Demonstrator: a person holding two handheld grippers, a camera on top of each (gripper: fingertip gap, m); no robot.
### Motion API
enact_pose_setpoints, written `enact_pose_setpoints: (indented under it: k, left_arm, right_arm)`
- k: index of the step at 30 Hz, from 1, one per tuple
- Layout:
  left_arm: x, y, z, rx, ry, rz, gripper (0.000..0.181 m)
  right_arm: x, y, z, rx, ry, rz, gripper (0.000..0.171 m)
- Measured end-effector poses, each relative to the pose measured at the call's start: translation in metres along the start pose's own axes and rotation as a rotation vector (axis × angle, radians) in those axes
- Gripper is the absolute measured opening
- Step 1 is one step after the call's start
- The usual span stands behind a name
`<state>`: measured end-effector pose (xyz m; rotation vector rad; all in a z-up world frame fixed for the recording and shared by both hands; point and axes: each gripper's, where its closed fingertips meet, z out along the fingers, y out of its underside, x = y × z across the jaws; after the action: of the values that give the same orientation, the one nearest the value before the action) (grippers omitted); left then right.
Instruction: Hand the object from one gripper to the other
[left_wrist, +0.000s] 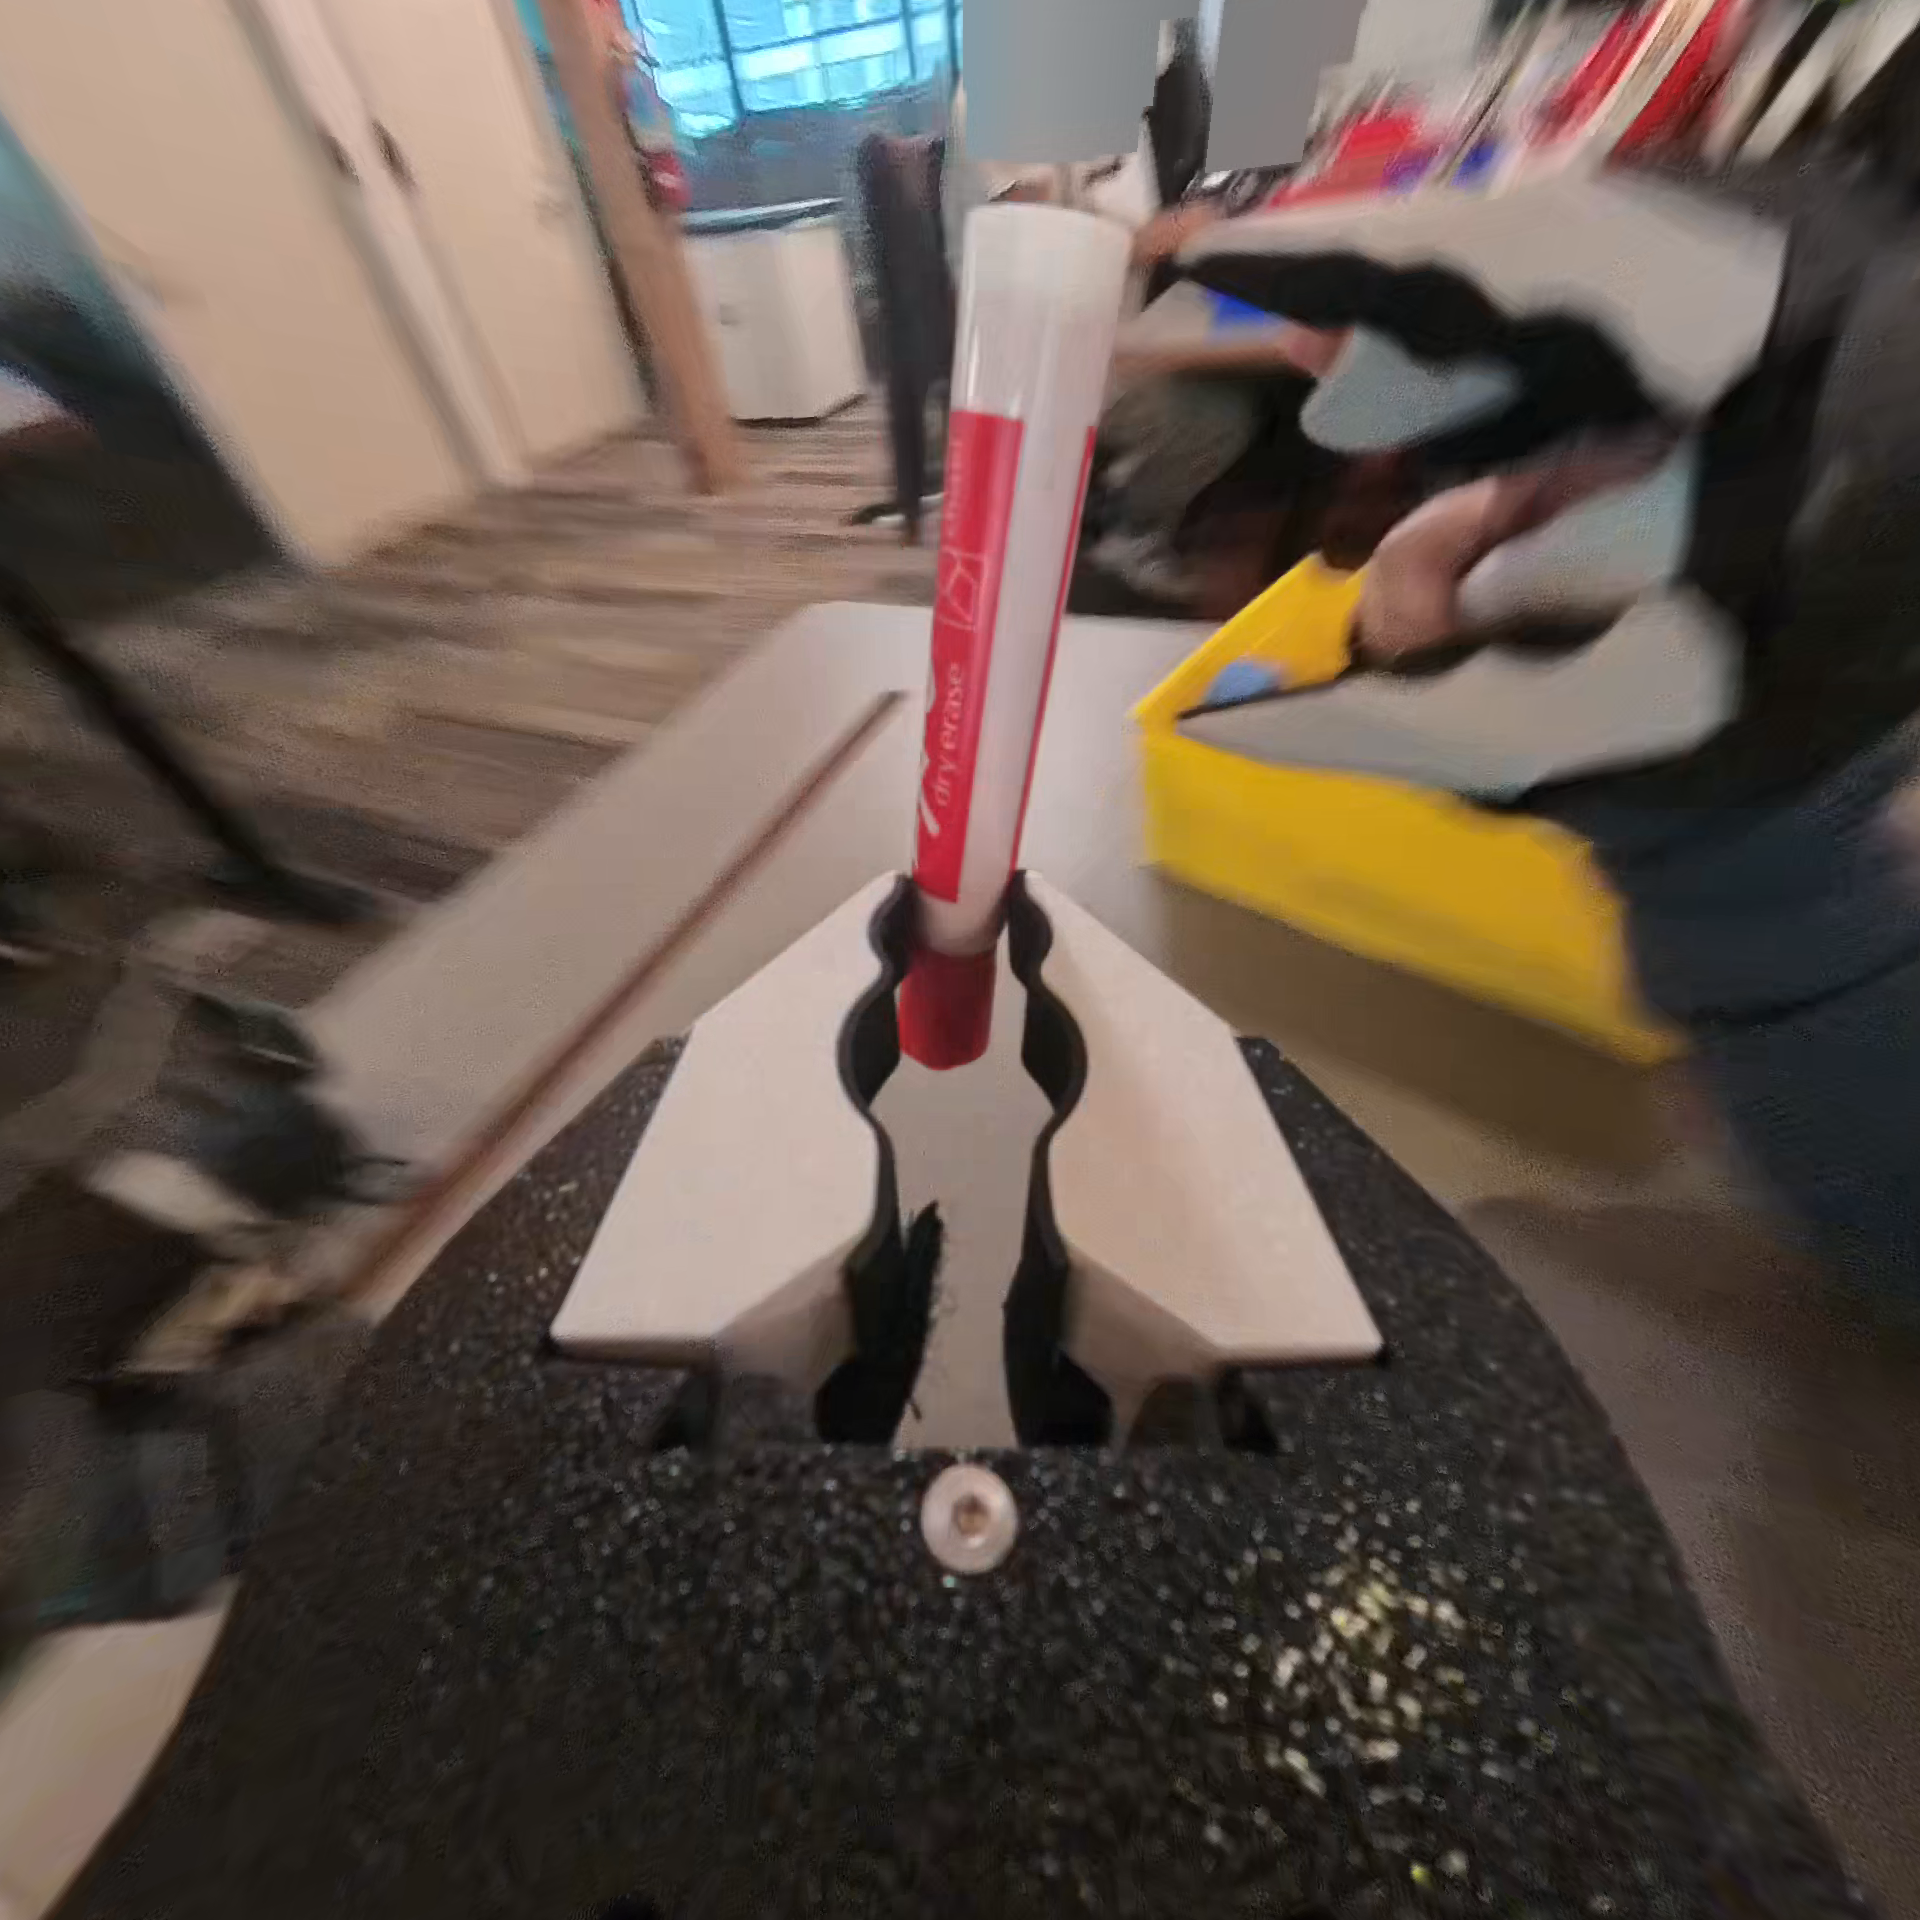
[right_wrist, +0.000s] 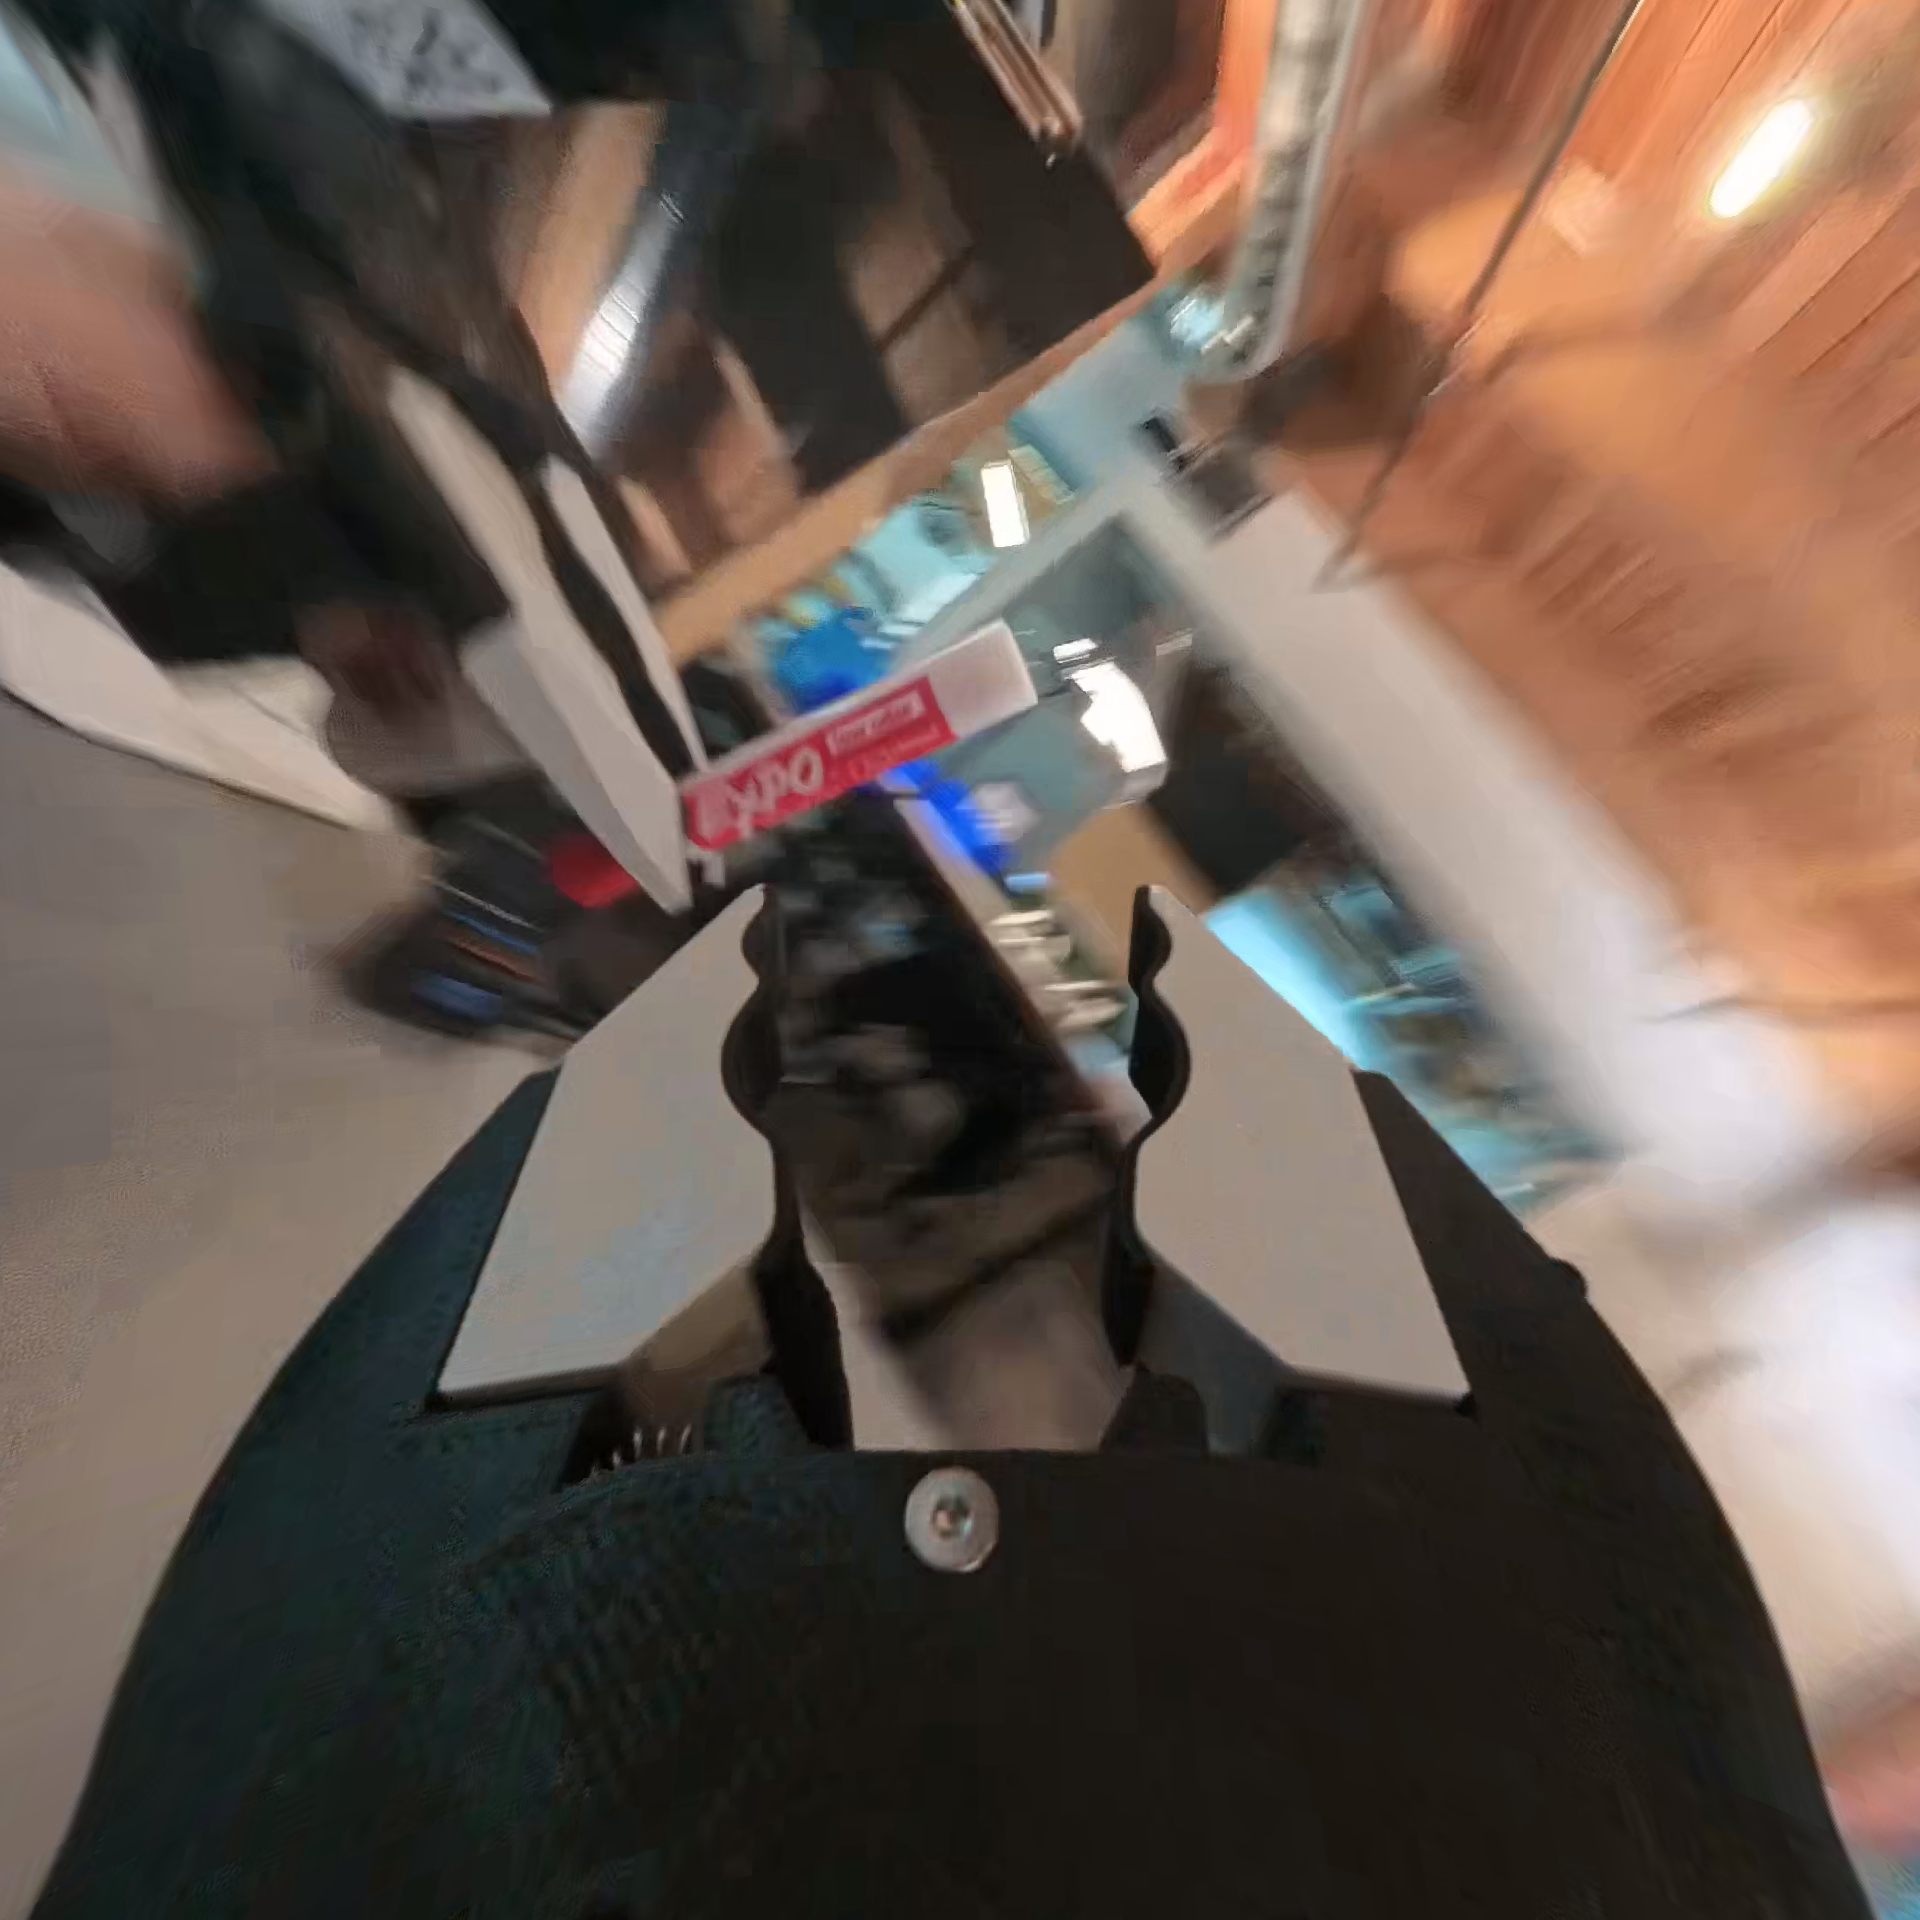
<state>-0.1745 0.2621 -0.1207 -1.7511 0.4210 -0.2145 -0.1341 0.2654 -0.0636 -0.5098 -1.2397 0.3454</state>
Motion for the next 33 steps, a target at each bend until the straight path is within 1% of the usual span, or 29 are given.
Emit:
enact_pose_setpoints:
  k: [2, 3, 4, 5, 6, 8, 10, 13, 16, 18, 19, 21, 22, 23, 25, 26, 27, 28, 29, 31, 33]
  left_arm:
    - [0.005, 0.003, -0.003, 0.017, 0.151, -0.294, 0.016]
    - [0.009, 0.008, -0.005, 0.001, 0.222, -0.392, 0.016]
    - [0.012, 0.013, -0.006, -0.021, 0.284, -0.461, 0.016]
    - [0.016, 0.016, -0.007, -0.032, 0.343, -0.508, 0.016]
    - [0.020, 0.015, -0.009, -0.021, 0.401, -0.547, 0.016]
    - [0.030, 0.013, -0.015, -0.017, 0.498, -0.569, 0.016]
    - [0.038, 0.026, -0.017, -0.099, 0.525, -0.547, 0.016]
    - [0.051, 0.040, -0.021, -0.190, 0.590, -0.539, 0.015]
    - [0.059, 0.050, -0.023, -0.245, 0.639, -0.537, 0.015]
    - [0.060, 0.056, -0.022, -0.279, 0.636, -0.529, 0.015]
    - [0.062, 0.055, -0.022, -0.276, 0.646, -0.529, 0.015]
    - [0.064, 0.054, -0.024, -0.279, 0.661, -0.532, 0.016]
    - [0.065, 0.052, -0.025, -0.268, 0.674, -0.536, 0.018]
    - [0.065, 0.047, -0.026, -0.245, 0.684, -0.543, 0.021]
    - [0.056, 0.034, -0.023, -0.172, 0.625, -0.518, 0.025]
    - [0.049, 0.026, -0.022, -0.122, 0.584, -0.492, 0.037]
    - [0.043, 0.017, -0.022, -0.074, 0.537, -0.468, 0.061]
    - [0.037, 0.009, -0.023, -0.034, 0.486, -0.442, 0.072]
    - [0.031, 0.004, -0.025, -0.007, 0.431, -0.411, 0.075]
    - [0.024, -0.003, -0.030, 0.023, 0.344, -0.331, 0.075]
    - [0.021, -0.011, -0.035, 0.061, 0.290, -0.261, 0.071]
  right_arm:
    - [-0.001, 0.000, 0.004, -0.027, 0.146, -0.437, 0.066]
    - [-0.006, 0.004, 0.010, -0.082, 0.171, -0.594, 0.067]
    - [-0.011, 0.008, 0.017, -0.117, 0.181, -0.663, 0.074]
    - [-0.021, 0.009, 0.026, -0.114, 0.171, -0.671, 0.083]
    - [-0.036, 0.010, 0.033, -0.091, 0.134, -0.662, 0.087]
    - [-0.062, 0.017, 0.045, -0.084, 0.078, -0.715, 0.087]
    - [-0.075, 0.016, 0.050, -0.065, 0.093, -0.789, 0.087]
    - [-0.080, 0.003, 0.050, 0.000, 0.139, -0.789, 0.078]
    - [-0.081, -0.005, 0.047, 0.036, 0.152, -0.786, 0.077]
    - [-0.084, -0.006, 0.045, 0.050, 0.127, -0.778, 0.063]
    - [-0.086, -0.005, 0.045, 0.051, 0.111, -0.782, 0.050]
    - [-0.087, -0.003, 0.045, 0.041, 0.093, -0.795, 0.039]
    - [-0.086, 0.000, 0.045, 0.029, 0.092, -0.796, 0.030]
    - [-0.082, 0.004, 0.045, 0.004, 0.094, -0.793, 0.020]
    - [-0.072, 0.016, 0.045, -0.058, 0.094, -0.736, 0.018]
    - [-0.065, 0.020, 0.043, -0.079, 0.099, -0.684, 0.018]
    - [-0.058, 0.025, 0.042, -0.108, 0.097, -0.625, 0.018]
    - [-0.050, 0.032, 0.040, -0.156, 0.080, -0.556, 0.018]
    - [-0.042, 0.042, 0.037, -0.212, 0.061, -0.473, 0.017]
    - [-0.020, 0.062, 0.024, -0.362, 0.046, -0.306, 0.017]
    - [0.009, 0.079, -0.002, -0.534, 0.079, -0.118, 0.017]
